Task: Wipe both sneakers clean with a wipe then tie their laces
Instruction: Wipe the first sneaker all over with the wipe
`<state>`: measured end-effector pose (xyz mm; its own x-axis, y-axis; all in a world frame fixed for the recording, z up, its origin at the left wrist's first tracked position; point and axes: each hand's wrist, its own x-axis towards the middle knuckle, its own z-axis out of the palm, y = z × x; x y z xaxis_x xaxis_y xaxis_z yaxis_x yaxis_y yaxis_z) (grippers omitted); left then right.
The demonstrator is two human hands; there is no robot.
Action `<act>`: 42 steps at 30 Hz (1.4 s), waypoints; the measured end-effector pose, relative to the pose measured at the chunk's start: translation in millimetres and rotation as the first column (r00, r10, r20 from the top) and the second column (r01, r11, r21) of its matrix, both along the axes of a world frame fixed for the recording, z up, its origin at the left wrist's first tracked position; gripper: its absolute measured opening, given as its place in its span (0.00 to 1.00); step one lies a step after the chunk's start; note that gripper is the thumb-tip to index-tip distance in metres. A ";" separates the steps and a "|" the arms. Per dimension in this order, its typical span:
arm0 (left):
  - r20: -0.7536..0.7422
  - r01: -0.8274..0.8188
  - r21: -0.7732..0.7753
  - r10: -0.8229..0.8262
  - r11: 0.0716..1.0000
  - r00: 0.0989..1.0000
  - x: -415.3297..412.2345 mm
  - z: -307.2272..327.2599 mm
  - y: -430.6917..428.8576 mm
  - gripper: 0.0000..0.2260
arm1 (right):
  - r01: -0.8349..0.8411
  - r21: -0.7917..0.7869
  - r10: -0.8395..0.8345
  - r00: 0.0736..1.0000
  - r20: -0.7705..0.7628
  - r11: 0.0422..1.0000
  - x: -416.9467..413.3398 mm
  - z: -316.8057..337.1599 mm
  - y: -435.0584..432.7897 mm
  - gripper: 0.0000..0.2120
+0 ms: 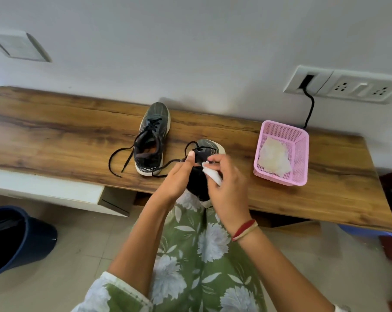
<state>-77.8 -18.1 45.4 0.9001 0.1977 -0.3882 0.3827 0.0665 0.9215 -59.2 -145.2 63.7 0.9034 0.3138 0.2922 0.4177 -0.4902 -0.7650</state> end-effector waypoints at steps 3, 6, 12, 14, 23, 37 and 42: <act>0.010 0.023 0.001 -0.023 1.000 1.000 0.6 1.8 1.2 0.26 | -0.095 -0.039 0.096 0.995 0.020 0.995 -20.3 -3.5 6.1 0.13; -0.012 0.055 -0.006 -0.055 0.998 0.998 -4.2 -0.1 7.2 0.28 | -0.068 0.066 0.072 0.995 -0.068 0.996 -18.2 1.4 2.7 0.14; -0.055 0.085 -0.021 -0.086 0.996 0.995 -3.7 6.4 16.1 0.28 | 0.041 -0.087 -0.039 0.999 0.020 0.995 -15.9 6.3 19.5 0.11; -0.056 0.091 -0.023 -0.092 0.996 0.994 -3.9 10.0 17.2 0.29 | 0.000 -0.151 0.007 0.999 0.044 0.989 -31.5 5.3 29.7 0.11; -0.140 0.174 -0.177 -0.199 0.969 0.970 -6.5 11.6 44.1 0.35 | 0.173 0.334 0.002 0.885 -0.466 0.927 -10.2 22.3 -1.3 0.09; -0.178 0.330 -0.379 -0.418 0.864 0.891 -3.9 -3.4 68.0 0.44 | 0.032 -0.153 -0.084 0.934 -0.347 0.988 40.7 7.9 20.3 0.07; -0.170 0.161 -0.526 -0.289 0.835 0.942 -0.5 -19.4 58.7 0.45 | -0.066 -0.449 -0.025 0.980 -0.195 0.891 35.6 11.3 26.1 0.09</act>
